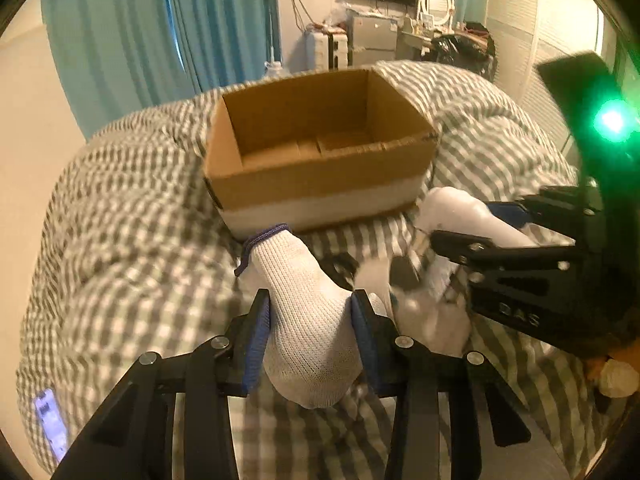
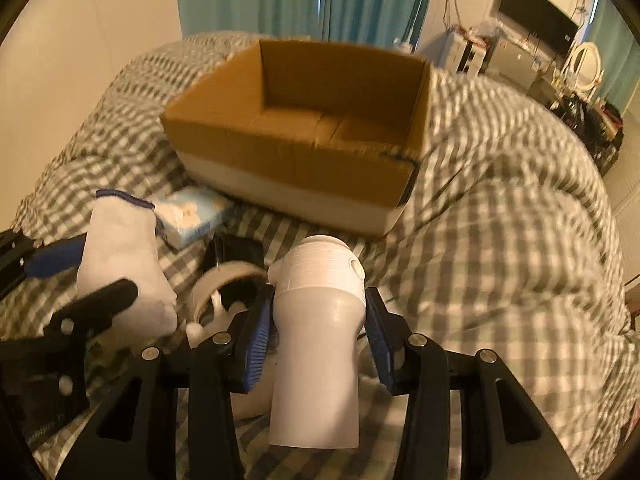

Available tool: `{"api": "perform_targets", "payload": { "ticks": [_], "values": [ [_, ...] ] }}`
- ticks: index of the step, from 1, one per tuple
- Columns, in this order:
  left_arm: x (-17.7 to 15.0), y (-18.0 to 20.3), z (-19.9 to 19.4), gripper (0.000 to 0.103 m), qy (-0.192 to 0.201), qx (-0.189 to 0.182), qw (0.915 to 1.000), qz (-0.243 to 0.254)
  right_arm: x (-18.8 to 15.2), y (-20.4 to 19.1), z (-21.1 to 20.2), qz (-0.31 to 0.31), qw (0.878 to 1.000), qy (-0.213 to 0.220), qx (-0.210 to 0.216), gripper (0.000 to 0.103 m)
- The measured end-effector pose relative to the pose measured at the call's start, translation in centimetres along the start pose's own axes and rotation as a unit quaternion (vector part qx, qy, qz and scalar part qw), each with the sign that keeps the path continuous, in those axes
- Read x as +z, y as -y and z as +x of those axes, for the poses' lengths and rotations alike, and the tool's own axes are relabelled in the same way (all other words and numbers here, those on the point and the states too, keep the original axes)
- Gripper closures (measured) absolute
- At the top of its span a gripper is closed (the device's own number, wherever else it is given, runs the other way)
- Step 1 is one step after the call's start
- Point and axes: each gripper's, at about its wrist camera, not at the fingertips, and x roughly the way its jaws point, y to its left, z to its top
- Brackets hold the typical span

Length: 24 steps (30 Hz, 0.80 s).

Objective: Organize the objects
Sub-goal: 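Carry the sock with the left tool into the box while the right tool drops the bottle there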

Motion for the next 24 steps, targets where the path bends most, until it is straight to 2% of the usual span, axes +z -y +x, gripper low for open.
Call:
{"api": "perform_targets", "payload": {
  "ticks": [7, 14, 20, 24],
  "values": [
    [4.1, -1.7, -0.2, 0.063, 0.029, 0.015, 0.9995, -0.005, 2.3, 0.5, -2.0, -0.010, 0.999, 0.035, -0.014, 0.060],
    [9.0, -2.3, -0.3, 0.063, 0.049, 0.019, 0.9986, 0.002, 6.2, 1.9, -4.0, -0.025, 0.997, 0.060, -0.036, 0.060],
    [14.0, -2.8, 1.3, 0.063, 0.055, 0.014, 0.9984, 0.008, 10.9, 3.7, -4.6, -0.027, 0.996, 0.081, -0.039, 0.060],
    [17.3, -3.3, 3.4, 0.063, 0.056, 0.010, 0.9983, 0.010, 14.4, 5.0, -2.8, -0.028, 0.996, 0.080, -0.036, 0.060]
  ]
}}
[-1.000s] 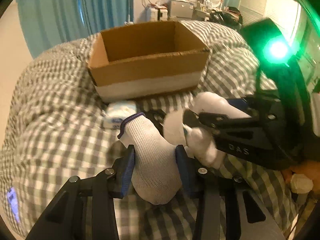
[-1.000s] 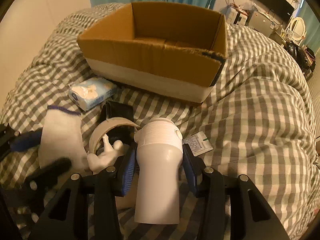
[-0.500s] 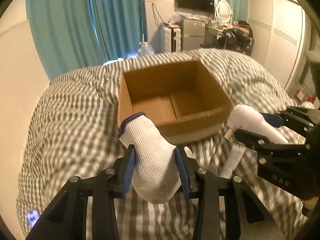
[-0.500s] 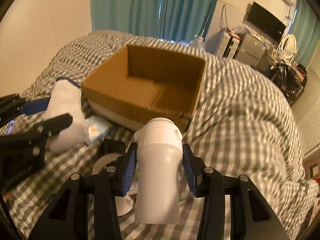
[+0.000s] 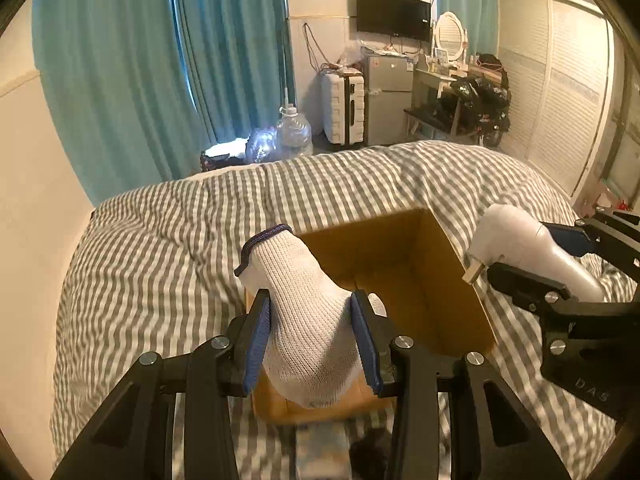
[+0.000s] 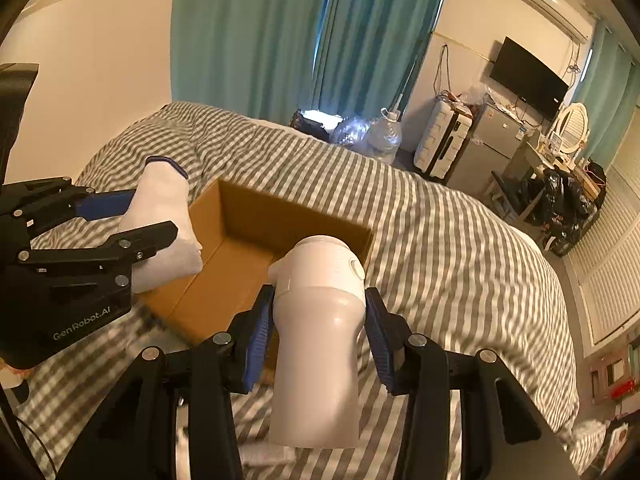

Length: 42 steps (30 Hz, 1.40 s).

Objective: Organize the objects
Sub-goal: 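Carry the sock with the left tool into the box while the right tool drops the bottle there, then withdraw both open tools from the box toward the remaining items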

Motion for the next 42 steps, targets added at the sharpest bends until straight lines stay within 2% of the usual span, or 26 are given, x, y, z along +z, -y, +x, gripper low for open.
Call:
{"api": "perform_targets", "payload": {
  "ticks": [4, 8, 12, 17, 21, 24, 26, 27, 28, 30, 32, 37, 40, 42],
  "values": [
    [1.8, -0.8, 3.7, 0.063, -0.013, 0.001, 0.9999, -0.002, 2.2, 0.5, 3.6, -0.001, 1.000, -0.012, 0.010, 0.060],
    [2.1, -1.0, 7.3, 0.063, -0.026, 0.001, 0.9996, 0.009, 3.2, 0.4, 7.9, -0.008, 0.999, -0.027, 0.024, 0.060],
    [1.5, -1.5, 10.9, 0.063, -0.052, -0.017, 0.9985, 0.001, 2.1, 0.1, 11.2, -0.006, 0.998, -0.045, 0.042, 0.060],
    [0.3, -1.0, 12.5, 0.062, -0.059, -0.039, 0.9973, 0.020, 0.7, -0.7, 12.7, -0.023, 0.997, -0.057, 0.048, 0.060],
    [-0.1, -0.9, 13.1, 0.061, -0.068, -0.031, 0.9969, 0.024, 0.0, -0.7, 13.0, -0.019, 0.996, -0.068, 0.052, 0.060],
    [-0.4, -0.8, 12.8, 0.058, -0.070, -0.037, 0.9966, 0.025, -0.6, -0.4, 12.2, -0.017, 0.996, -0.067, 0.055, 0.059],
    [-0.5, -0.8, 12.2, 0.056, -0.067, -0.036, 0.9967, 0.028, -0.7, -0.4, 11.4, -0.015, 0.997, -0.062, 0.052, 0.053],
    [-0.5, -0.7, 11.9, 0.050, -0.066, -0.034, 0.9968, 0.031, -0.7, -0.4, 10.7, -0.013, 0.997, -0.056, 0.046, 0.042],
    [-0.4, -0.5, 11.3, 0.046, -0.063, -0.032, 0.9968, 0.037, -0.6, -0.4, 10.0, -0.010, 0.998, -0.049, 0.041, 0.037],
    [-0.3, -0.5, 10.4, 0.024, -0.056, -0.030, 0.9973, 0.038, -0.4, 0.0, 8.5, -0.002, 0.998, -0.037, 0.041, 0.036],
    [-0.1, -0.8, 9.5, 0.017, -0.049, -0.017, 0.9982, 0.031, -0.4, 0.4, 7.1, 0.006, 0.999, -0.029, 0.043, 0.035],
    [-0.2, -2.1, 6.5, 0.015, -0.043, -0.009, 0.9990, 0.004, -1.0, 1.7, 3.4, 0.004, 1.000, -0.017, 0.021, 0.033],
    [-0.6, -3.1, 4.3, 0.007, -0.028, -0.003, 0.9996, -0.005, -2.1, 2.2, 0.8, 0.011, 1.000, -0.008, 0.013, 0.029],
    [-0.8, -3.4, 2.9, 0.006, -0.019, 0.005, 0.9998, -0.003, -2.6, 2.7, -0.3, 0.018, 1.000, -0.004, 0.011, 0.029]
  ]
}}
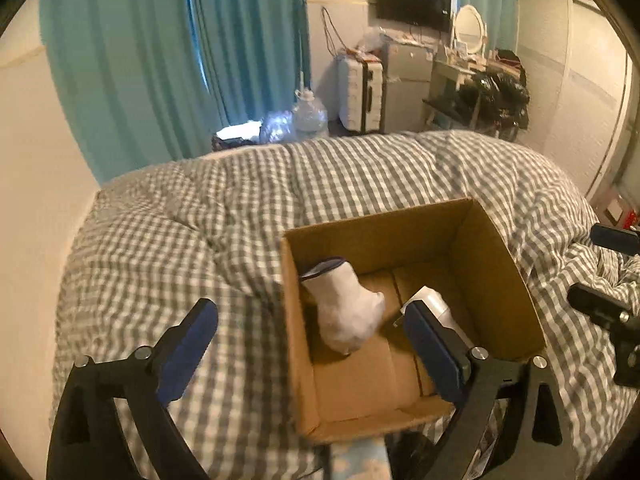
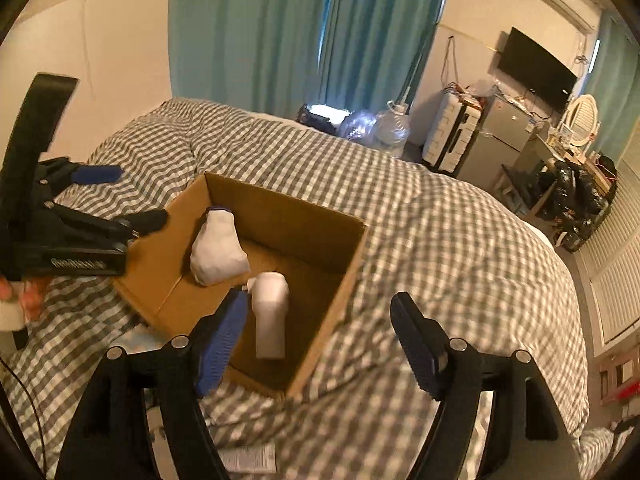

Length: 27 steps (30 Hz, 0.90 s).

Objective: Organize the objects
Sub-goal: 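Withdraw both open tools from the box toward the remaining items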

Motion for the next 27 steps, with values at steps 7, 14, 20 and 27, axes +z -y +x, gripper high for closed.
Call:
{"api": "perform_targets", "payload": {
  "ticks": [7, 14, 20, 27],
  "values": [
    [-2.1, -0.7, -3.8, 0.004, 0.011, 0.004, 0.9999, 0.006, -1.3, -0.6, -3.2, 0.014, 1.000, 0.010, -0.017, 0.023],
    [-5.3, 0.3, -5.4, 0.003, 0.001, 0.003, 1.0000, 0.005, -3.2, -2.1, -4.3, 0.023, 1.000, 0.009, -0.008, 0.021],
    [-9.0, 0.7, -4.5, 0.003, -0.021, 0.011, 0.9997, -0.004, -5.6, -4.1, -3.2, 0.012, 1.000, -0.007, 0.005, 0.021],
    [-12.7, 0.8, -2.3, 0.003, -0.064, 0.019, 0.9977, -0.006, -8.6, -6.7, -0.2, -0.009, 0.999, -0.047, 0.023, 0.021]
  ]
}}
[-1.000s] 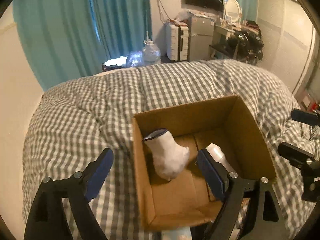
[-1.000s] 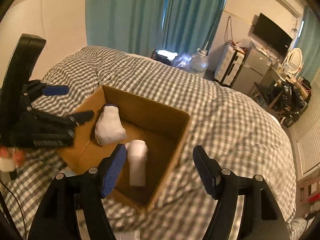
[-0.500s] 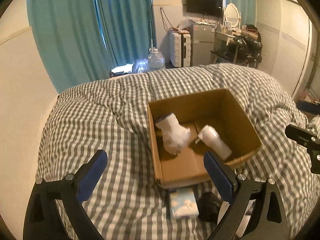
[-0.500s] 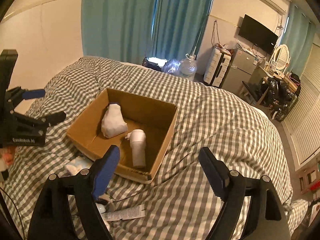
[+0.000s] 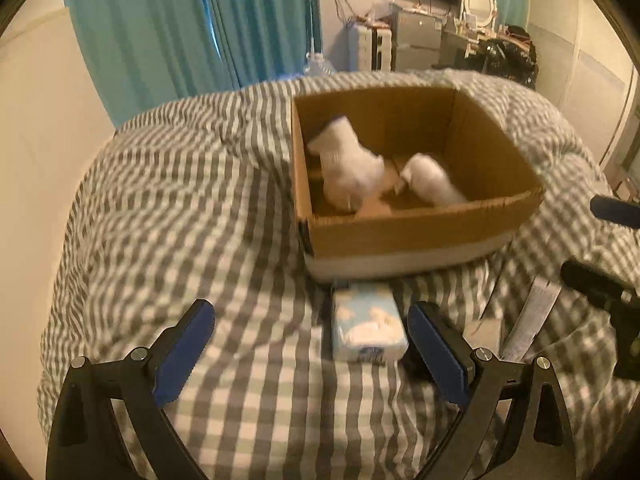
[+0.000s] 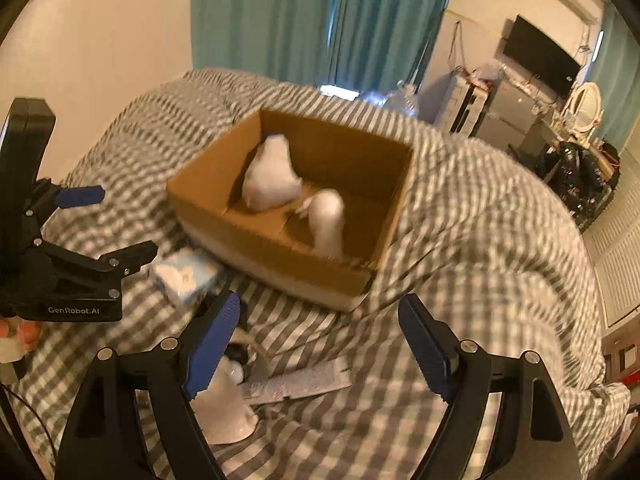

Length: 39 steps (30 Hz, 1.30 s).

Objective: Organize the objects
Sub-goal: 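Withdraw both open tools from the box toward the remaining items, then grasp the white figurine with the right tool while the left tool grasps the Vinda tissue pack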

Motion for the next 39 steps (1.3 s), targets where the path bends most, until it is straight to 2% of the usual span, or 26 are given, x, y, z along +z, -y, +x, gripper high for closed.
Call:
{"api": "perform_targets", "payload": {
  "ticks": [5, 12, 20, 26, 27, 29, 30, 32, 39],
  "values": [
    [-1.9, 0.5, 0.5, 0.003, -0.002, 0.029, 0.9991, 0.030, -2.5, -1.8, 2.5, -0.015, 0.999, -0.040, 0.025, 0.021],
    [-3.6, 0.0, 0.8, 0.003, -0.018, -0.008, 0.9996, 0.021, -4.7, -3.1, 2.3, -0.024, 0.996, -0.064, 0.050, 0.021],
    [-3.9, -0.2, 0.7, 0.003, -0.018, -0.017, 0.9996, 0.015, -5.6, -4.7, 1.2, -0.045, 0.994, -0.075, 0.065, 0.021],
    [-4.0, -0.2, 0.8, 0.003, -0.020, -0.019, 0.9995, 0.016, -6.2, -6.3, 3.8, -0.079, 0.988, -0.121, 0.057, 0.022],
    [-4.0, -0.2, 0.9, 0.003, -0.021, -0.018, 0.9995, 0.016, -6.3, -6.4, 4.1, -0.081, 0.987, -0.124, 0.058, 0.023],
    [-3.9, -0.2, 1.1, 0.003, -0.025, -0.018, 0.9994, 0.014, -6.3, -6.5, 4.4, -0.082, 0.986, -0.130, 0.060, 0.034],
    [-3.9, -0.1, 1.2, 0.003, -0.028, -0.018, 0.9994, 0.014, -6.4, -6.4, 4.4, -0.083, 0.986, -0.132, 0.066, 0.044],
    [-3.8, 0.1, 1.5, 0.003, -0.034, -0.016, 0.9992, 0.016, -6.3, -6.5, 4.0, -0.092, 0.984, -0.129, 0.076, 0.048],
    [-2.5, 2.6, 3.0, 0.003, -0.053, -0.037, 0.9975, 0.030, -3.8, -3.2, 0.2, -0.098, 0.992, -0.060, 0.042, 0.048]
  ]
}}
